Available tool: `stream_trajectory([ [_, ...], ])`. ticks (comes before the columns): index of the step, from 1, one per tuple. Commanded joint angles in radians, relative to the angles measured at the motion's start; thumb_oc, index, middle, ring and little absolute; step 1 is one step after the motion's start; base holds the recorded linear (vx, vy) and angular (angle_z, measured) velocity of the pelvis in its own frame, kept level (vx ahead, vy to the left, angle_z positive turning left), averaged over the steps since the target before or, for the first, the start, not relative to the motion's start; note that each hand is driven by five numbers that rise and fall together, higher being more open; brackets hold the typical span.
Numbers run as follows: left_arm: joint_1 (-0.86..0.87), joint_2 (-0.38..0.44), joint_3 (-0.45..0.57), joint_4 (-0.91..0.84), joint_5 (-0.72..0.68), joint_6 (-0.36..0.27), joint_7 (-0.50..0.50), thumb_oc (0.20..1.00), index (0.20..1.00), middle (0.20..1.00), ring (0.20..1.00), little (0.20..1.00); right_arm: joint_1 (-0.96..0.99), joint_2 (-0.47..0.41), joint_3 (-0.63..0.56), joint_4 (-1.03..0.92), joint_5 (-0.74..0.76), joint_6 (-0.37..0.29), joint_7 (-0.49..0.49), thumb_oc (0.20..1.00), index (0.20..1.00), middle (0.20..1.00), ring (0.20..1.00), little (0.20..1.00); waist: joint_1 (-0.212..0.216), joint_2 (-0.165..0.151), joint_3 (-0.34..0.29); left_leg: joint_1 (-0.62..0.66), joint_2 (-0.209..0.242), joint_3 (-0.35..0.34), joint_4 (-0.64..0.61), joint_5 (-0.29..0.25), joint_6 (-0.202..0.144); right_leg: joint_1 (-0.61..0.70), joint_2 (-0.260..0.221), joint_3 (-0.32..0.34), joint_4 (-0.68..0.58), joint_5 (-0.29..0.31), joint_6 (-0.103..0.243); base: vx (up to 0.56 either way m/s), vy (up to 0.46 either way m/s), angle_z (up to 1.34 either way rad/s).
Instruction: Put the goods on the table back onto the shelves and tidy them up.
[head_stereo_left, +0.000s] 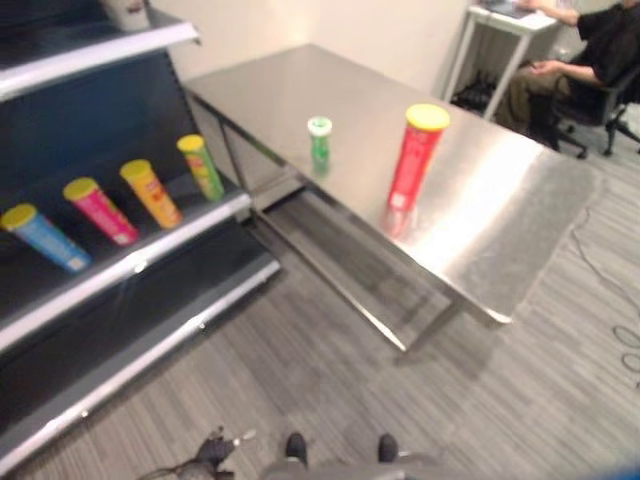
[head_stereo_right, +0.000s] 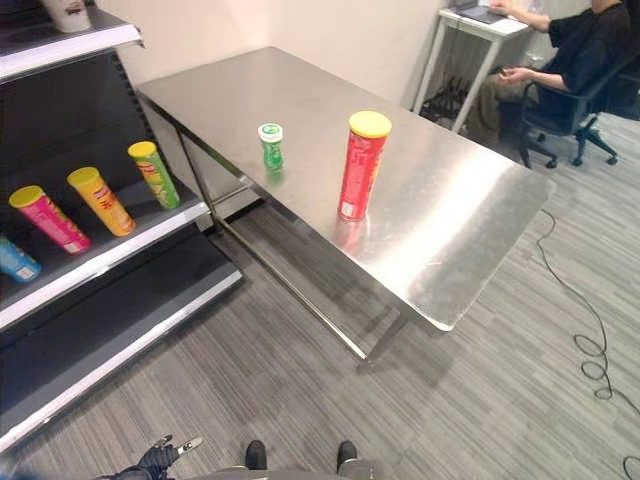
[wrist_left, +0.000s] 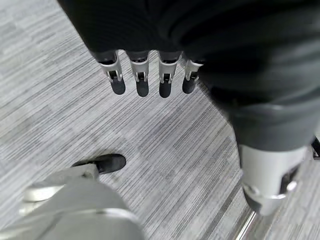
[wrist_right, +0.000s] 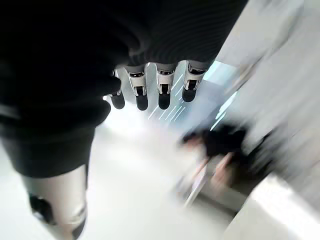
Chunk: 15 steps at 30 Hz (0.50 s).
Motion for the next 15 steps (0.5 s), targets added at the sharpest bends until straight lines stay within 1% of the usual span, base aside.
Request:
stream_trajectory([
  [1, -0.051, 0.029, -0.029, 0.014, 0.029, -0.034, -0.014, 1.000, 1.000, 1.000, 1.000, 1.000, -0.120, -0.084, 0.072, 0.035, -0.024, -0.039, 0.066, 1.000, 1.000, 1.000, 1.000, 1.000, 0.045, -0.025, 0.011, 0.052, 0.023, -0.019, 0.006, -0.133, -0.045, -0.011, -0.035, -0.041, 0.009, -0.031, 0.068, 0.01, -0.037, 0.15],
  [2, -0.048, 0.026, -0.036, 0.015, 0.025, -0.035, -0.016, 1.000, 1.000, 1.000, 1.000, 1.000, -0.159, -0.089, 0.116, 0.049, -0.016, -0.034, 0.085, 1.000, 1.000, 1.000, 1.000, 1.000, 0.052, -0.027, 0.010, 0.052, 0.024, -0.023, 0.006, -0.130, -0.047, -0.007, -0.034, -0.047, 0.008, -0.033, 0.067, 0.01, -0.036, 0.17],
  [5, -0.045, 0.024, -0.055, 0.016, 0.021, -0.038, -0.021, 1.000, 1.000, 1.000, 1.000, 1.000, -0.259, -0.089, 0.229, 0.090, -0.020, -0.022, 0.103, 1.000, 1.000, 1.000, 1.000, 1.000, 0.066, -0.027, 0.010, 0.049, 0.028, -0.035, 0.006, -0.126, -0.052, 0.000, -0.034, -0.058, 0.007, -0.038, 0.064, 0.00, -0.027, 0.17],
  [6, -0.044, 0.023, -0.052, 0.017, 0.021, -0.038, -0.021, 1.000, 1.000, 1.000, 1.000, 1.000, -0.268, -0.089, 0.238, 0.093, -0.020, -0.022, 0.102, 1.000, 1.000, 1.000, 1.000, 1.000, 0.063, -0.026, 0.009, 0.049, 0.028, -0.035, 0.006, -0.126, -0.052, 0.000, -0.034, -0.058, 0.007, -0.038, 0.064, 0.01, -0.035, 0.16],
  [7, -0.042, 0.025, -0.067, 0.018, 0.024, -0.037, -0.024, 1.000, 1.000, 1.000, 1.000, 1.000, -0.342, -0.087, 0.317, 0.116, -0.024, -0.015, 0.108, 1.000, 1.000, 1.000, 1.000, 1.000, 0.074, -0.026, 0.011, 0.049, 0.029, -0.040, 0.006, -0.123, -0.054, 0.003, -0.034, -0.066, 0.007, -0.040, 0.063, 0.01, -0.037, 0.07],
  [8, -0.043, 0.027, -0.068, 0.020, 0.025, -0.039, -0.022, 1.000, 1.000, 1.000, 1.000, 1.000, -0.394, -0.089, 0.366, 0.135, -0.021, -0.012, 0.110, 1.000, 1.000, 1.000, 1.000, 1.000, 0.076, -0.025, 0.013, 0.049, 0.030, -0.043, 0.006, -0.123, -0.055, 0.004, -0.033, -0.069, 0.007, -0.041, 0.062, 0.01, -0.044, -0.02],
  [10, -0.043, 0.032, -0.076, 0.020, 0.026, -0.040, -0.021, 1.000, 1.000, 1.000, 1.000, 1.000, -0.469, -0.095, 0.430, 0.168, -0.009, -0.009, 0.110, 1.000, 1.000, 1.000, 1.000, 1.000, 0.083, -0.023, 0.015, 0.047, 0.031, -0.048, 0.006, -0.120, -0.057, 0.006, -0.033, -0.074, 0.007, -0.042, 0.061, 0.01, -0.028, 0.08],
  [11, -0.043, 0.032, -0.076, 0.020, 0.026, -0.040, -0.021, 1.000, 1.000, 1.000, 1.000, 1.000, -0.471, -0.095, 0.432, 0.168, -0.008, -0.009, 0.110, 1.000, 1.000, 1.000, 1.000, 1.000, 0.083, -0.023, 0.015, 0.047, 0.031, -0.048, 0.006, -0.120, -0.057, 0.006, -0.033, -0.074, 0.007, -0.042, 0.061, 0.02, -0.040, 0.14],
  [12, -0.043, 0.040, -0.080, 0.015, 0.023, -0.042, -0.020, 1.000, 1.000, 1.000, 1.000, 1.000, -0.533, -0.096, 0.492, 0.185, 0.000, -0.002, 0.117, 1.000, 1.000, 1.000, 1.000, 1.000, 0.093, -0.021, 0.019, 0.044, 0.030, -0.053, 0.006, -0.116, -0.059, 0.005, -0.033, -0.080, 0.007, -0.041, 0.059, 0.02, -0.026, 0.11],
  [13, -0.043, 0.039, -0.079, 0.015, 0.023, -0.042, -0.020, 1.000, 1.000, 1.000, 1.000, 1.000, -0.538, -0.096, 0.497, 0.187, 0.000, -0.002, 0.117, 1.000, 1.000, 1.000, 1.000, 1.000, 0.091, -0.020, 0.019, 0.044, 0.030, -0.053, 0.006, -0.116, -0.059, 0.005, -0.032, -0.080, 0.007, -0.041, 0.059, 0.03, -0.055, 0.00],
  [14, -0.042, 0.047, -0.082, 0.012, 0.013, -0.044, -0.020, 1.000, 1.000, 1.000, 1.000, 1.000, -0.617, -0.106, 0.577, 0.215, 0.000, 0.006, 0.127, 1.000, 1.000, 1.000, 1.000, 1.000, 0.099, -0.019, 0.022, 0.037, 0.030, -0.059, 0.006, -0.111, -0.062, 0.004, -0.032, -0.089, 0.007, -0.041, 0.057, 0.02, -0.041, 0.03],
  [15, -0.044, 0.052, -0.084, 0.011, 0.010, -0.044, -0.018, 1.000, 1.000, 1.000, 1.000, 1.000, -0.643, -0.108, 0.601, 0.217, 0.002, 0.008, 0.129, 1.000, 1.000, 1.000, 1.000, 1.000, 0.104, -0.019, 0.024, 0.034, 0.030, -0.064, 0.006, -0.109, -0.063, 0.004, -0.031, -0.092, 0.007, -0.043, 0.056, 0.03, -0.054, 0.03],
])
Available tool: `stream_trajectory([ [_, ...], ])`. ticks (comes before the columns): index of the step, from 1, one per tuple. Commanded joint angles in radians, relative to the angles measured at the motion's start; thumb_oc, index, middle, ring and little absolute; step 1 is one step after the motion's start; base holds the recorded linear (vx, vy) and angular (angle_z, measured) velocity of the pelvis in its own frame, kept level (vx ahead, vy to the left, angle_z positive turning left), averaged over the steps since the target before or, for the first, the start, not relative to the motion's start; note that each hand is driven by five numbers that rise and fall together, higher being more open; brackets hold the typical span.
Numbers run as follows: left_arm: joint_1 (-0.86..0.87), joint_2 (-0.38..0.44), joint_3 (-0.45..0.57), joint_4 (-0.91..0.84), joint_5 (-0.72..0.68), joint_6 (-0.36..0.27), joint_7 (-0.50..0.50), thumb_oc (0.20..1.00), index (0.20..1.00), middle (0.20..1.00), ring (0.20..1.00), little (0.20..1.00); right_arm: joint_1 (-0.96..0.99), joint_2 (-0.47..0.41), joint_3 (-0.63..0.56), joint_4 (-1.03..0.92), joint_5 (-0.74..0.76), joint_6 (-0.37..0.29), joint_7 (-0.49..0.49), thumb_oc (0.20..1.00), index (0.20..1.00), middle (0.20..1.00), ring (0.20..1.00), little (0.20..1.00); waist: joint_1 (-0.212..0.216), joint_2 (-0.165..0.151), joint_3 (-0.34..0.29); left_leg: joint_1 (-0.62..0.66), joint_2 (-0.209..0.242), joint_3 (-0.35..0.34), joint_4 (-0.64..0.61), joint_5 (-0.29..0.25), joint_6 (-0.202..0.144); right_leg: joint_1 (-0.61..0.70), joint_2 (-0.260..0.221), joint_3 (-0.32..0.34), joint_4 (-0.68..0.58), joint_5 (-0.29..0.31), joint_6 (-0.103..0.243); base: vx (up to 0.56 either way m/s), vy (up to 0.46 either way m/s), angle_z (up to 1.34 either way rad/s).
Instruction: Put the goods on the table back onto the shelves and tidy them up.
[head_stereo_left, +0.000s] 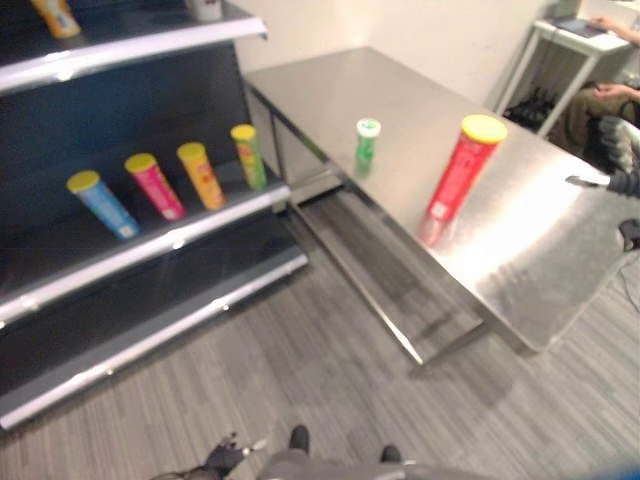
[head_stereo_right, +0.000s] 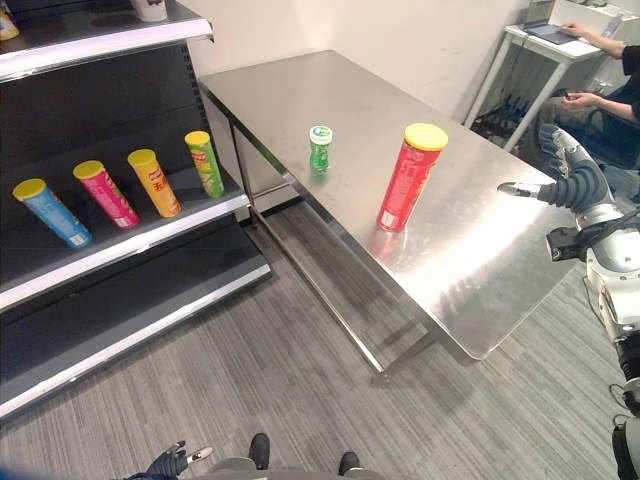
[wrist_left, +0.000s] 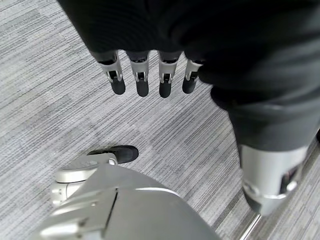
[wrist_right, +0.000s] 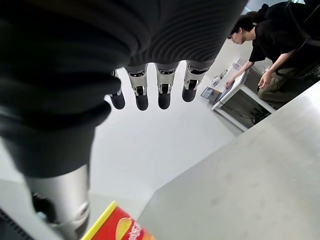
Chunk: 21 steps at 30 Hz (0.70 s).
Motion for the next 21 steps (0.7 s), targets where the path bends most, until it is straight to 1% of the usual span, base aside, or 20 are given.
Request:
stream_trajectory([
  [1, -0.055, 0.048, -0.023, 0.008, 0.005, -0.028, 0.003, 1.000, 1.000, 1.000, 1.000, 1.000, -0.200, -0.074, 0.119, 0.021, 0.028, -0.017, 0.001, 1.000, 1.000, 1.000, 1.000, 1.000, 0.045, -0.030, 0.018, 0.040, 0.035, -0.015, 0.003, -0.121, -0.070, -0.014, -0.029, -0.040, 0.008, -0.035, 0.048, 0.02, -0.039, 0.07],
  [2, -0.055, 0.050, -0.024, 0.004, 0.001, -0.028, 0.005, 1.000, 1.000, 1.000, 1.000, 1.000, -0.225, -0.078, 0.144, 0.027, 0.025, -0.016, 0.002, 1.000, 1.000, 1.000, 1.000, 1.000, 0.046, -0.030, 0.019, 0.037, 0.035, -0.019, 0.003, -0.119, -0.072, -0.016, -0.028, -0.042, 0.008, -0.036, 0.047, 0.02, -0.027, 0.13],
  [4, -0.055, 0.049, -0.023, 0.004, 0.001, -0.028, 0.005, 1.000, 1.000, 1.000, 1.000, 1.000, -0.229, -0.078, 0.147, 0.028, 0.025, -0.016, 0.002, 1.000, 1.000, 1.000, 1.000, 1.000, 0.044, -0.029, 0.019, 0.037, 0.035, -0.019, 0.003, -0.119, -0.072, -0.016, -0.028, -0.043, 0.008, -0.036, 0.047, 0.02, -0.025, 0.27],
  [5, -0.055, 0.053, -0.028, -0.004, -0.005, -0.031, 0.012, 1.000, 1.000, 1.000, 1.000, 1.000, -0.292, -0.079, 0.213, 0.051, 0.013, -0.013, 0.000, 1.000, 1.000, 1.000, 1.000, 1.000, 0.052, -0.027, 0.021, 0.025, 0.034, -0.035, 0.003, -0.112, -0.076, -0.016, -0.026, -0.056, 0.008, -0.040, 0.044, 0.04, -0.057, 0.21],
  [8, -0.048, 0.052, -0.035, -0.004, -0.014, -0.030, 0.015, 1.000, 1.000, 1.000, 1.000, 1.000, -0.350, -0.069, 0.270, 0.102, -0.004, -0.003, 0.001, 1.000, 1.000, 1.000, 1.000, 1.000, 0.066, -0.027, 0.022, 0.013, 0.032, -0.060, 0.003, -0.103, -0.079, -0.006, -0.024, -0.083, 0.008, -0.047, 0.039, 0.05, -0.066, 0.37],
  [10, -0.046, 0.048, -0.034, 0.006, -0.021, -0.028, 0.024, 1.000, 1.000, 1.000, 1.000, 1.000, -0.409, -0.054, 0.327, 0.163, -0.040, 0.003, -0.009, 1.000, 1.000, 1.000, 1.000, 1.000, 0.085, -0.032, 0.026, 0.007, 0.032, -0.084, 0.003, -0.098, -0.083, 0.005, -0.020, -0.109, 0.008, -0.054, 0.035, 0.04, -0.080, 0.41],
  [14, -0.043, 0.046, -0.036, 0.005, -0.023, -0.028, 0.025, 1.000, 1.000, 1.000, 1.000, 1.000, -0.422, -0.047, 0.346, 0.189, -0.049, 0.010, 0.000, 1.000, 1.000, 1.000, 1.000, 1.000, 0.094, -0.035, 0.026, 0.003, 0.032, -0.095, 0.003, -0.095, -0.085, 0.010, -0.019, -0.125, 0.008, -0.060, 0.033, 0.02, -0.039, 0.29],
  [15, -0.040, 0.046, -0.036, 0.005, -0.028, -0.028, 0.026, 1.000, 1.000, 1.000, 1.000, 1.000, -0.433, -0.037, 0.357, 0.205, -0.046, 0.013, 0.003, 1.000, 1.000, 1.000, 1.000, 1.000, 0.104, -0.039, 0.027, 0.002, 0.034, -0.105, 0.003, -0.094, -0.089, 0.016, -0.017, -0.139, 0.008, -0.064, 0.031, 0.02, -0.036, 0.12],
  [16, -0.041, 0.047, -0.036, 0.004, -0.030, -0.028, 0.026, 1.000, 1.000, 1.000, 1.000, 1.000, -0.437, -0.038, 0.365, 0.206, -0.053, 0.015, 0.006, 1.000, 1.000, 1.000, 1.000, 1.000, 0.105, -0.040, 0.029, 0.000, 0.035, -0.108, 0.003, -0.093, -0.089, 0.017, -0.016, -0.142, 0.008, -0.065, 0.030, 0.01, -0.052, 0.04],
  [17, -0.044, 0.048, -0.037, 0.001, -0.036, -0.028, 0.028, 1.000, 1.000, 1.000, 1.000, 1.000, -0.450, -0.046, 0.394, 0.214, -0.072, 0.023, 0.011, 1.000, 1.000, 1.000, 1.000, 1.000, 0.110, -0.044, 0.033, -0.006, 0.034, -0.116, 0.003, -0.089, -0.092, 0.015, -0.015, -0.150, 0.008, -0.067, 0.029, -0.01, -0.029, 0.06],
  [21, -0.045, 0.048, -0.037, -0.002, -0.033, -0.029, 0.026, 1.000, 1.000, 1.000, 1.000, 1.000, -0.459, -0.071, 0.444, 0.207, -0.101, 0.031, 0.039, 1.000, 1.000, 1.000, 1.000, 1.000, 0.111, -0.050, 0.034, -0.012, 0.034, -0.123, 0.003, -0.088, -0.095, 0.017, -0.013, -0.161, 0.008, -0.069, 0.028, 0.00, -0.017, 0.11],
])
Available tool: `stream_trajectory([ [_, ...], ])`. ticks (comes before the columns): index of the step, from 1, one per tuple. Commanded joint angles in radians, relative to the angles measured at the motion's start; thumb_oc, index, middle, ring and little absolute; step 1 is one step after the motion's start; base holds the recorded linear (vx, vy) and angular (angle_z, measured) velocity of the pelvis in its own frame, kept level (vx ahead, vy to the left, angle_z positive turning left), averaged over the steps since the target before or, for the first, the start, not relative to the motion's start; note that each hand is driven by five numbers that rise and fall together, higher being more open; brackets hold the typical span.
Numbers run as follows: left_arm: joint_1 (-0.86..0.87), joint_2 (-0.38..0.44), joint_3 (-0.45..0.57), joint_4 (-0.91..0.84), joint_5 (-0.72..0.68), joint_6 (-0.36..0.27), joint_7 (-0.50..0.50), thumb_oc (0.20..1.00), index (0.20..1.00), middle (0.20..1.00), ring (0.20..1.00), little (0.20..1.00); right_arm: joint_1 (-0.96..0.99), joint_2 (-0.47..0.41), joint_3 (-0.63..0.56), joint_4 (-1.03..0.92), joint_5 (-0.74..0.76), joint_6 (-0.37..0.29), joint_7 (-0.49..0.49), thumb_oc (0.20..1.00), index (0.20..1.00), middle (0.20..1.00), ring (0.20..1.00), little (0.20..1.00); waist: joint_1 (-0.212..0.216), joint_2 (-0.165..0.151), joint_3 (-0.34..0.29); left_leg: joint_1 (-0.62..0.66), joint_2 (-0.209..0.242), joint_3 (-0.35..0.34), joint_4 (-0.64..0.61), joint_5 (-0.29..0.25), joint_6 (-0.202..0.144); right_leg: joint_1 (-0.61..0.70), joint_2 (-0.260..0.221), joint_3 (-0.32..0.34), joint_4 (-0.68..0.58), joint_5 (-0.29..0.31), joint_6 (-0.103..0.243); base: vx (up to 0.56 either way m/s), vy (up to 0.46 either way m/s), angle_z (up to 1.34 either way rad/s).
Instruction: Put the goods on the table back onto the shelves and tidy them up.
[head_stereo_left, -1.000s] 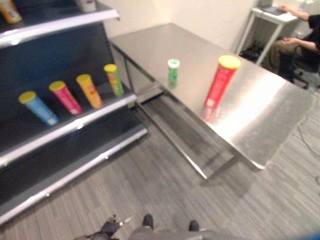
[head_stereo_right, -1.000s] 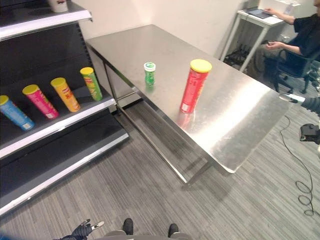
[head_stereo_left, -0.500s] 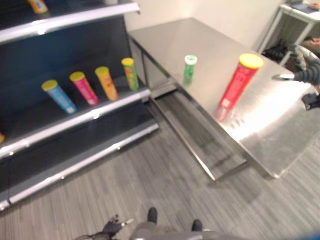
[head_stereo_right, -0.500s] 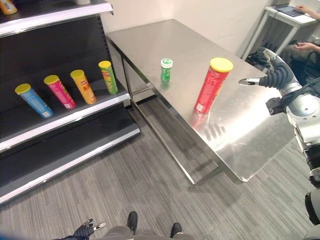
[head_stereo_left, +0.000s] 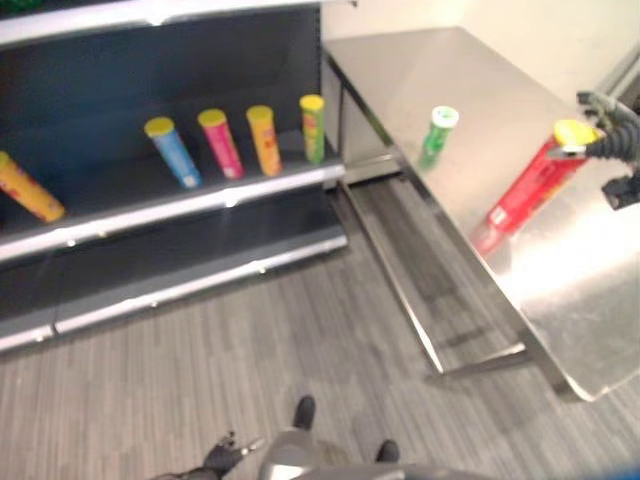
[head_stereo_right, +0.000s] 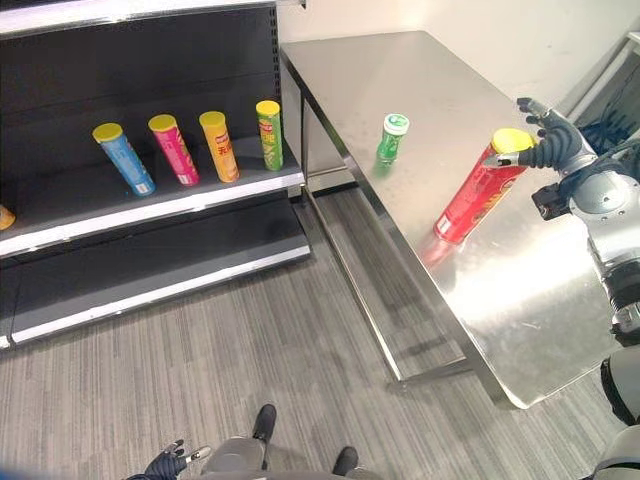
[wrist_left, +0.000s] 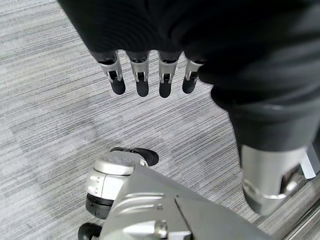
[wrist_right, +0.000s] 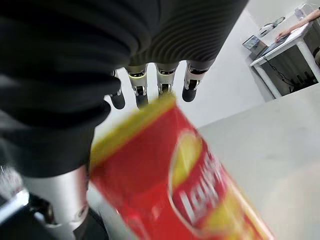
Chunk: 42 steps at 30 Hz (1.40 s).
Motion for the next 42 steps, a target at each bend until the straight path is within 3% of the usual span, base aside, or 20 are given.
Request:
stream_trajectory([
  [1, -0.060, 0.046, -0.034, 0.016, -0.025, -0.017, 0.010, 1.000, 1.000, 1.000, 1.000, 1.000, -0.097, -0.083, 0.081, -0.043, -0.027, -0.014, 0.018, 1.000, 1.000, 1.000, 1.000, 1.000, 0.013, -0.038, -0.012, 0.056, 0.033, 0.029, 0.003, -0.126, -0.068, 0.003, -0.040, -0.014, 0.008, -0.049, 0.048, 0.01, -0.007, 0.16],
  [6, -0.059, 0.051, -0.036, 0.015, -0.016, -0.017, 0.002, 1.000, 1.000, 1.000, 1.000, 1.000, -0.101, -0.110, 0.128, -0.048, -0.033, 0.000, 0.060, 1.000, 1.000, 1.000, 1.000, 1.000, 0.008, -0.045, -0.011, 0.059, 0.034, 0.032, 0.003, -0.128, -0.069, 0.005, -0.040, -0.014, 0.008, -0.048, 0.048, 0.00, -0.002, 0.04],
  [7, -0.060, 0.053, -0.036, 0.014, -0.016, -0.018, 0.001, 1.000, 1.000, 1.000, 1.000, 1.000, -0.110, -0.115, 0.142, -0.038, -0.041, 0.004, 0.066, 0.438, 0.438, 0.438, 0.438, 0.438, 0.008, -0.046, -0.011, 0.060, 0.034, 0.034, 0.003, -0.128, -0.069, 0.006, -0.040, -0.013, 0.008, -0.047, 0.049, 0.00, 0.000, 0.00],
  [8, -0.061, 0.055, -0.037, 0.011, -0.018, -0.018, 0.001, 1.000, 1.000, 1.000, 1.000, 1.000, -0.120, -0.117, 0.152, -0.030, -0.046, 0.008, 0.066, 0.200, 0.200, 0.200, 0.200, 0.200, 0.007, -0.048, -0.011, 0.061, 0.035, 0.035, 0.003, -0.129, -0.069, 0.006, -0.040, -0.012, 0.008, -0.046, 0.049, 0.00, 0.000, 0.00],
  [14, -0.069, 0.058, -0.027, 0.006, -0.026, -0.018, 0.013, 1.000, 1.000, 1.000, 1.000, 1.000, -0.131, -0.117, 0.138, -0.042, -0.046, 0.013, 0.036, 0.200, 0.200, 0.200, 0.200, 0.200, -0.014, -0.047, -0.011, 0.070, 0.040, 0.047, 0.003, -0.135, -0.068, 0.004, -0.040, 0.003, 0.008, -0.046, 0.047, 0.00, 0.002, -0.02],
  [15, -0.069, 0.055, -0.019, 0.006, -0.028, -0.019, 0.019, 1.000, 1.000, 1.000, 1.000, 1.000, -0.114, -0.114, 0.100, -0.068, -0.017, 0.003, 0.017, 0.200, 0.200, 0.200, 0.200, 0.200, -0.020, -0.045, -0.011, 0.073, 0.041, 0.049, 0.003, -0.137, -0.067, 0.005, -0.040, 0.007, 0.008, -0.046, 0.047, 0.00, -0.032, -0.18],
  [16, -0.065, 0.049, 0.005, 0.008, -0.040, -0.019, 0.028, 1.000, 1.000, 1.000, 1.000, 1.000, -0.050, -0.121, -0.011, -0.158, 0.055, -0.023, -0.013, 0.200, 0.200, 0.200, 0.200, 0.200, -0.024, -0.041, -0.013, 0.080, 0.043, 0.052, 0.003, -0.140, -0.067, 0.009, -0.039, 0.011, 0.009, -0.049, 0.046, 0.00, -0.035, -0.20],
  [19, -0.062, 0.050, 0.017, 0.006, -0.044, -0.019, 0.031, 1.000, 1.000, 1.000, 1.000, 1.000, -0.012, -0.129, -0.074, -0.203, 0.077, -0.034, -0.029, 0.200, 0.200, 0.200, 0.200, 0.200, -0.022, -0.041, -0.014, 0.082, 0.045, 0.052, 0.003, -0.140, -0.068, 0.011, -0.039, 0.009, 0.009, -0.051, 0.046, 0.00, -0.034, -0.08],
  [20, -0.057, 0.041, 0.040, 0.003, -0.046, -0.022, 0.037, 1.000, 1.000, 1.000, 1.000, 1.000, 0.063, -0.125, -0.209, -0.312, 0.144, -0.069, -0.052, 0.200, 0.200, 0.200, 0.200, 0.200, -0.030, -0.031, -0.018, 0.083, 0.049, 0.051, 0.003, -0.141, -0.072, 0.012, -0.038, 0.005, 0.011, -0.055, 0.045, 0.01, -0.077, 0.00],
  [23, -0.045, 0.042, 0.061, 0.003, -0.044, -0.024, 0.037, 1.000, 1.000, 1.000, 1.000, 1.000, 0.147, -0.118, -0.374, -0.435, 0.178, -0.113, -0.080, 0.200, 0.200, 0.200, 0.200, 0.200, -0.019, -0.026, -0.026, 0.086, 0.053, 0.046, 0.003, -0.140, -0.080, 0.020, -0.034, -0.006, 0.010, -0.063, 0.041, 0.02, -0.072, 0.05],
  [27, -0.030, 0.039, 0.081, -0.015, -0.059, -0.028, 0.040, 1.000, 1.000, 1.000, 1.000, 1.000, 0.172, -0.070, -0.477, -0.586, 0.216, -0.159, -0.104, 0.200, 0.200, 0.200, 0.200, 0.200, 0.006, -0.017, -0.025, 0.073, 0.060, 0.020, 0.003, -0.122, -0.096, 0.022, -0.027, -0.030, 0.008, -0.075, 0.035, -0.02, -0.094, 0.15],
  [28, -0.020, 0.033, 0.092, -0.032, -0.083, -0.032, 0.045, 1.000, 1.000, 1.000, 1.000, 1.000, 0.113, -0.043, -0.446, -0.652, 0.195, -0.174, -0.115, 0.200, 0.200, 0.200, 0.200, 0.200, 0.037, -0.014, -0.013, 0.044, 0.056, -0.006, 0.031, -0.119, -0.096, 0.023, -0.027, -0.040, 0.008, -0.082, 0.028, -0.11, -0.051, 0.29],
  [31, -0.012, 0.007, 0.100, -0.043, -0.115, -0.031, 0.047, 1.000, 1.000, 1.000, 1.000, 1.000, 0.067, -0.029, -0.375, -0.708, 0.180, -0.169, -0.096, 0.200, 0.200, 0.200, 0.200, 0.200, 0.061, -0.008, 0.008, -0.029, 0.098, 0.017, 0.088, -0.091, -0.125, 0.030, -0.052, -0.094, 0.008, -0.083, 0.031, -0.10, 0.141, 0.65],
  [32, -0.008, -0.001, 0.108, -0.031, -0.116, -0.029, 0.051, 1.000, 1.000, 1.000, 1.000, 1.000, 0.075, -0.020, -0.347, -0.738, 0.180, -0.159, -0.078, 0.200, 0.200, 0.200, 0.200, 0.200, 0.060, -0.006, 0.009, -0.030, 0.159, 0.066, 0.055, -0.051, -0.130, 0.033, -0.068, -0.110, 0.008, -0.075, 0.041, -0.04, 0.291, 1.01],
  [34, -0.008, 0.001, 0.121, -0.031, -0.109, -0.030, 0.058, 1.000, 1.000, 1.000, 1.000, 1.000, 0.094, -0.031, -0.337, -0.772, 0.167, -0.152, -0.063, 0.200, 0.200, 0.200, 0.200, 0.200, 0.052, -0.003, 0.002, -0.037, 0.228, 0.135, 0.020, -0.011, -0.138, 0.036, -0.096, -0.133, 0.008, -0.069, 0.059, -0.03, 0.261, 0.65],
  [35, -0.008, 0.001, 0.121, -0.031, -0.109, -0.030, 0.058, 1.000, 1.000, 1.000, 1.000, 1.000, 0.094, -0.031, -0.337, -0.772, 0.167, -0.152, -0.063, 0.200, 0.200, 0.200, 0.200, 0.200, 0.052, -0.003, 0.002, -0.037, 0.228, 0.135, 0.020, -0.011, -0.138, 0.036, -0.096, -0.133, 0.008, -0.069, 0.059, -0.02, 0.316, 0.67],
  [36, -0.003, 0.004, 0.124, -0.038, -0.098, -0.033, 0.062, 1.000, 1.000, 1.000, 1.000, 1.000, 0.125, -0.035, -0.341, -0.788, 0.155, -0.145, -0.058, 0.200, 0.200, 0.200, 0.200, 0.200, 0.044, 0.004, -0.012, -0.030, 0.276, 0.182, 0.016, 0.016, -0.153, 0.038, -0.121, -0.151, 0.010, -0.059, 0.074, 0.02, 0.351, 0.57],
  [40, 0.006, 0.000, 0.117, -0.043, -0.074, -0.031, 0.057, 1.000, 1.000, 1.000, 1.000, 1.000, 0.198, -0.033, -0.386, -0.819, 0.128, -0.126, -0.053, 0.200, 0.200, 0.200, 0.200, 0.200, 0.027, 0.029, -0.048, -0.002, 0.272, 0.232, 0.026, 0.001, -0.157, 0.062, -0.181, -0.190, 0.025, -0.027, 0.107, 0.05, 0.393, 0.37],
  [41, 0.008, 0.001, 0.114, -0.034, -0.058, -0.026, 0.052, 1.000, 1.000, 1.000, 1.000, 1.000, 0.250, -0.013, -0.412, -0.839, 0.104, -0.116, -0.045, 0.200, 0.200, 0.200, 0.200, 0.200, 0.029, 0.034, -0.069, 0.007, 0.227, 0.239, 0.042, -0.051, -0.143, 0.070, -0.252, -0.211, 0.046, 0.012, 0.129, 0.06, 0.651, 0.46],
  [42, 0.005, 0.005, 0.112, -0.031, -0.046, -0.020, 0.050, 1.000, 1.000, 1.000, 1.000, 1.000, 0.276, 0.000, -0.427, -0.852, 0.090, -0.107, -0.041, 0.200, 0.200, 0.200, 0.200, 0.200, 0.034, 0.027, -0.073, 0.007, 0.196, 0.235, 0.047, -0.079, -0.127, 0.067, -0.293, -0.221, 0.067, 0.038, 0.137, 0.10, 0.810, 0.73],
])
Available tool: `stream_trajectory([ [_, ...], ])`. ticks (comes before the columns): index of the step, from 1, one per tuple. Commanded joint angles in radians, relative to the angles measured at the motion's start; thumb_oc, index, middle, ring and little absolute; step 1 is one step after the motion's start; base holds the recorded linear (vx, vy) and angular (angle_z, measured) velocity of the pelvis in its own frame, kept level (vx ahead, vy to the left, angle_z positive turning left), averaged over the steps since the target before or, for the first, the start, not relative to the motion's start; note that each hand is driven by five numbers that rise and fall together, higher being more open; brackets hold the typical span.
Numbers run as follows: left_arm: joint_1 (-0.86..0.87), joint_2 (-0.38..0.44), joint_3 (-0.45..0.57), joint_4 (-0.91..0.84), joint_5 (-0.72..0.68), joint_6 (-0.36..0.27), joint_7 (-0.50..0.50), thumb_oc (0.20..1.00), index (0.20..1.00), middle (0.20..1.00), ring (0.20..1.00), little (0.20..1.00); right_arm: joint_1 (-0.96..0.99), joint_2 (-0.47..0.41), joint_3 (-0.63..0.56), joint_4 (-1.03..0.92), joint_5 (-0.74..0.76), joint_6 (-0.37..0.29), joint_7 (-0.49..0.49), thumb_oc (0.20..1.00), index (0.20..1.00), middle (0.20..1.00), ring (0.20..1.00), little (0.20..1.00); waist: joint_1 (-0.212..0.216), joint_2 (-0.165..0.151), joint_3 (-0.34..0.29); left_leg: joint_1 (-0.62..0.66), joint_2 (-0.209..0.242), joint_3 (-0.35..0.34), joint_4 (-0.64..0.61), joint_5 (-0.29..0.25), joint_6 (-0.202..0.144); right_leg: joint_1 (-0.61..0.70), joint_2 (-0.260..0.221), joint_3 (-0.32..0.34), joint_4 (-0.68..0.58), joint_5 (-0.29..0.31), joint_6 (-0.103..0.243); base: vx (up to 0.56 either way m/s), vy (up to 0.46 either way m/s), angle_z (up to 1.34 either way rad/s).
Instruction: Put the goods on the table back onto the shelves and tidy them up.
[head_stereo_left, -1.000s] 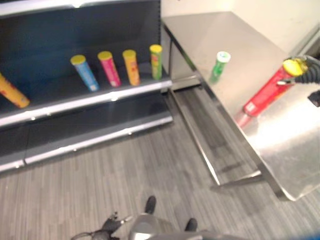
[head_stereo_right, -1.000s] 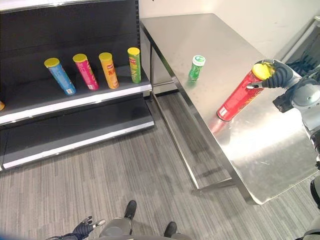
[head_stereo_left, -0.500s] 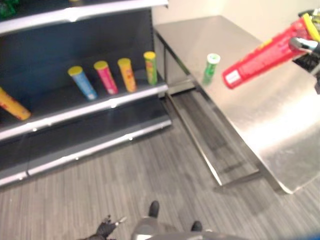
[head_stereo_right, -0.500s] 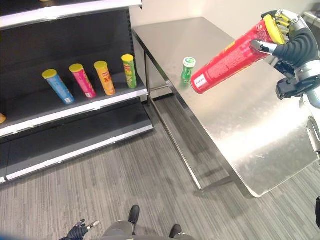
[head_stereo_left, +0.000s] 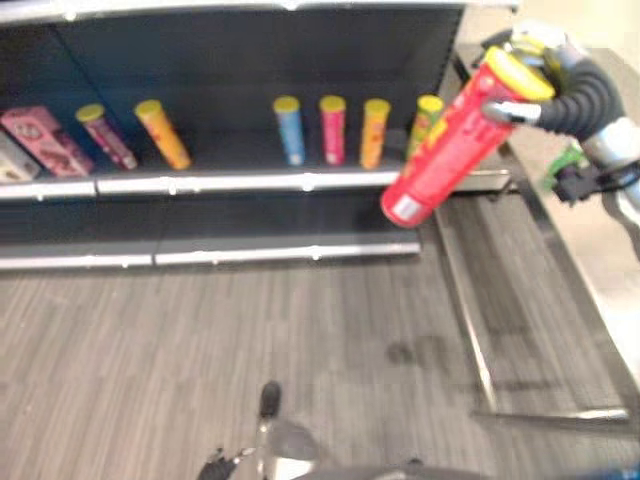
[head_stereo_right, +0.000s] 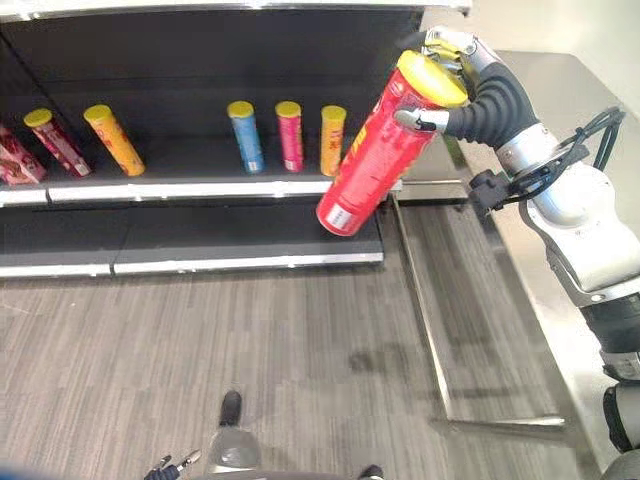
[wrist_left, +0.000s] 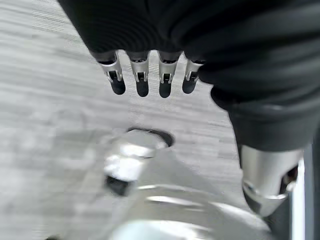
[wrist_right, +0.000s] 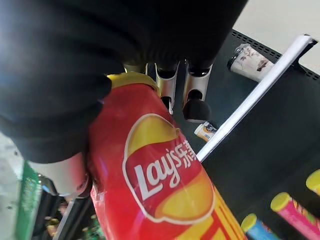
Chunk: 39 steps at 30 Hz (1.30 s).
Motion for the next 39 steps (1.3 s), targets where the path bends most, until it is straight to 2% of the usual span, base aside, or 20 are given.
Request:
stream_trajectory([
  [1, -0.014, 0.060, -0.051, -0.043, 0.053, -0.013, 0.007, 1.000, 1.000, 1.000, 1.000, 1.000, -0.060, -0.026, -0.002, -0.049, -0.047, -0.018, 0.005, 0.200, 0.200, 0.200, 0.200, 0.200, 0.023, 0.003, -0.085, 0.008, -0.038, -0.041, 0.007, -0.144, 0.034, -0.037, -0.157, 0.011, 0.101, 0.049, 0.058, 0.08, 0.659, 0.76],
  [3, -0.007, 0.081, -0.044, -0.047, 0.076, -0.004, 0.000, 1.000, 1.000, 1.000, 1.000, 1.000, -0.029, -0.036, -0.011, -0.102, -0.081, -0.017, 0.011, 0.200, 0.200, 0.200, 0.200, 0.200, 0.016, -0.002, -0.080, 0.035, -0.143, -0.061, -0.017, -0.176, 0.089, -0.059, -0.236, 0.035, 0.198, 0.093, 0.044, 0.11, 0.718, 0.52],
  [5, -0.012, 0.100, -0.042, -0.046, 0.101, 0.000, -0.006, 1.000, 1.000, 1.000, 1.000, 1.000, -0.012, -0.057, -0.015, -0.137, -0.119, -0.016, 0.019, 0.200, 0.200, 0.200, 0.200, 0.200, -0.001, -0.008, -0.070, 0.027, -0.184, -0.089, -0.013, -0.175, 0.122, -0.102, -0.223, 0.121, 0.257, 0.086, 0.013, 0.08, 0.449, 0.85],
  [6, -0.023, 0.115, -0.043, -0.048, 0.106, 0.001, -0.014, 1.000, 1.000, 1.000, 1.000, 1.000, -0.002, -0.075, -0.012, -0.167, -0.122, -0.012, 0.038, 0.200, 0.200, 0.200, 0.200, 0.200, -0.027, 0.000, -0.056, 0.029, -0.193, -0.138, -0.008, -0.172, 0.136, -0.175, -0.101, 0.272, 0.263, -0.005, -0.015, 0.11, 0.297, 1.05],
  [7, -0.028, 0.119, -0.045, -0.049, 0.103, 0.001, -0.018, 1.000, 1.000, 1.000, 1.000, 1.000, -0.009, -0.083, -0.003, -0.171, -0.118, -0.012, 0.042, 0.200, 0.200, 0.200, 0.200, 0.200, -0.032, 0.002, -0.050, 0.029, -0.196, -0.153, -0.001, -0.174, 0.139, -0.196, -0.054, 0.307, 0.247, -0.042, -0.021, 0.20, 0.226, 1.11],
  [9, -0.058, 0.128, -0.064, -0.028, 0.118, 0.010, -0.025, 1.000, 1.000, 1.000, 1.000, 1.000, -0.082, -0.102, 0.091, -0.165, -0.117, -0.018, 0.059, 0.200, 0.200, 0.200, 0.200, 0.200, -0.065, -0.016, -0.007, 0.053, -0.232, -0.210, 0.019, -0.198, 0.157, -0.310, 0.127, 0.361, 0.134, -0.046, -0.029, 0.18, 0.112, 0.83],
  [10, -0.058, 0.127, -0.063, -0.027, 0.118, 0.010, -0.025, 1.000, 1.000, 1.000, 1.000, 1.000, -0.087, -0.102, 0.095, -0.163, -0.117, -0.018, 0.059, 0.200, 0.200, 0.200, 0.200, 0.200, -0.067, -0.016, -0.008, 0.050, -0.233, -0.211, 0.020, -0.197, 0.157, -0.312, 0.126, 0.360, 0.132, -0.043, -0.029, 0.23, 0.093, 0.53],
  [11, -0.069, 0.118, -0.067, -0.026, 0.115, 0.015, -0.028, 1.000, 1.000, 1.000, 1.000, 1.000, -0.100, -0.116, 0.129, -0.163, -0.120, -0.020, 0.068, 0.200, 0.200, 0.200, 0.200, 0.200, -0.082, -0.032, 0.016, 0.073, -0.267, -0.252, 0.038, -0.219, 0.162, -0.373, 0.198, 0.376, 0.092, -0.007, -0.026, 0.20, 0.088, 0.75],
  [13, -0.082, 0.107, -0.074, -0.028, 0.115, 0.016, -0.029, 1.000, 1.000, 1.000, 1.000, 1.000, -0.115, -0.119, 0.155, -0.157, -0.123, -0.022, 0.071, 0.200, 0.200, 0.200, 0.200, 0.200, -0.099, -0.048, 0.027, 0.090, -0.302, -0.287, 0.053, -0.231, 0.168, -0.408, 0.223, 0.355, 0.063, 0.031, -0.019, 0.26, 0.090, 0.90],
  [16, -0.089, 0.101, -0.086, -0.039, 0.123, 0.016, -0.030, 1.000, 1.000, 1.000, 1.000, 1.000, -0.112, -0.127, 0.158, -0.164, -0.130, -0.023, 0.069, 0.200, 0.200, 0.200, 0.200, 0.200, -0.102, -0.064, 0.033, 0.100, -0.324, -0.306, 0.072, -0.250, 0.170, -0.392, 0.216, 0.298, 0.044, 0.038, -0.023, 0.20, 0.005, 0.84],
  [17, -0.088, 0.096, -0.098, -0.054, 0.139, 0.012, -0.029, 1.000, 1.000, 1.000, 1.000, 1.000, -0.087, -0.131, 0.148, -0.160, -0.136, -0.025, 0.068, 0.200, 0.200, 0.200, 0.200, 0.200, -0.099, -0.069, 0.025, 0.117, -0.319, -0.304, 0.077, -0.281, 0.169, -0.358, 0.217, 0.295, 0.034, 0.027, -0.047, 0.24, -0.063, 0.36],
  [19, -0.086, 0.096, -0.104, -0.061, 0.147, 0.015, -0.030, 1.000, 1.000, 1.000, 1.000, 1.000, -0.054, -0.133, 0.129, -0.161, -0.144, -0.022, 0.070, 0.200, 0.200, 0.200, 0.200, 0.200, -0.106, -0.070, 0.017, 0.121, -0.312, -0.309, 0.082, -0.293, 0.163, -0.352, 0.216, 0.292, 0.035, 0.024, -0.050, 0.26, -0.072, 0.67],
  [21, -0.075, 0.096, -0.105, -0.091, 0.139, 0.016, -0.033, 1.000, 1.000, 1.000, 1.000, 1.000, 0.042, -0.125, 0.088, -0.180, -0.185, -0.014, 0.084, 0.200, 0.200, 0.200, 0.200, 0.200, -0.115, -0.062, 0.006, 0.122, -0.274, -0.295, 0.192, -0.364, 0.128, -0.307, 0.217, 0.277, 0.032, 0.002, -0.064, 0.34, -0.096, 0.55],
  [23, -0.062, 0.098, -0.100, -0.118, 0.140, 0.015, -0.038, 1.000, 1.000, 1.000, 1.000, 1.000, 0.088, -0.116, 0.062, -0.206, -0.201, -0.009, 0.096, 0.200, 0.200, 0.200, 0.200, 0.200, -0.124, -0.064, 0.014, 0.053, -0.257, -0.261, 0.367, -0.325, 0.093, -0.270, 0.213, 0.280, 0.027, -0.020, -0.077, 0.17, -0.004, 0.51],
  [24, -0.062, 0.099, -0.101, -0.119, 0.140, 0.015, -0.038, 1.000, 1.000, 1.000, 1.000, 1.000, 0.091, -0.116, 0.060, -0.208, -0.201, -0.009, 0.096, 0.200, 0.200, 0.200, 0.200, 0.200, -0.122, -0.062, 0.014, 0.046, -0.255, -0.260, 0.381, -0.332, 0.092, -0.271, 0.215, 0.280, 0.027, -0.020, -0.077, 0.02, 0.086, 0.21],
  [25, -0.065, 0.100, -0.095, -0.119, 0.132, 0.016, -0.030, 1.000, 1.000, 1.000, 1.000, 1.000, 0.085, -0.124, 0.075, -0.198, -0.214, -0.008, 0.094, 0.200, 0.200, 0.200, 0.200, 0.200, -0.119, -0.062, 0.045, -0.054, -0.207, -0.201, 0.503, -0.277, 0.073, -0.238, 0.213, 0.295, 0.018, -0.044, -0.087, 0.00, 0.105, -0.16],
  [28, -0.059, 0.102, -0.083, -0.121, 0.126, 0.014, -0.029, 1.000, 1.000, 1.000, 1.000, 1.000, 0.067, -0.126, 0.102, -0.193, -0.219, -0.003, 0.094, 0.200, 0.200, 0.200, 0.200, 0.200, -0.102, -0.065, 0.046, -0.057, -0.132, -0.161, 0.352, -0.298, 0.088, -0.213, 0.207, 0.330, -0.005, -0.054, -0.069, 0.11, 0.151, -0.39],
  [30, -0.050, 0.102, -0.076, -0.116, 0.118, 0.008, -0.019, 1.000, 1.000, 1.000, 1.000, 1.000, 0.070, -0.108, 0.107, -0.195, -0.218, -0.014, 0.097, 0.200, 0.200, 0.200, 0.200, 0.200, -0.082, -0.046, 0.032, -0.032, -0.125, -0.241, 0.190, -0.248, 0.074, -0.216, 0.211, 0.368, -0.010, -0.055, -0.064, 0.12, 0.204, -0.83],
  [31, -0.046, 0.096, -0.077, -0.112, 0.127, 0.006, -0.011, 1.000, 1.000, 1.000, 1.000, 1.000, 0.093, -0.094, 0.083, -0.186, -0.244, -0.012, 0.087, 0.200, 0.200, 0.200, 0.200, 0.200, -0.089, -0.038, 0.025, -0.017, -0.128, -0.275, 0.145, -0.232, 0.069, -0.219, 0.201, 0.380, -0.014, -0.050, -0.053, 0.08, 0.241, -1.16],
  [39, -0.031, 0.092, -0.049, -0.077, 0.140, -0.001, -0.011, 1.000, 1.000, 1.000, 1.000, 1.000, 0.076, -0.064, 0.141, -0.170, -0.264, 0.006, 0.116, 0.200, 0.200, 0.200, 0.200, 0.200, -0.097, -0.019, 0.014, 0.052, -0.169, -0.184, 0.039, -0.240, 0.116, -0.281, 0.147, 0.438, 0.001, 0.000, -0.015, -0.03, 0.195, -0.60],
])
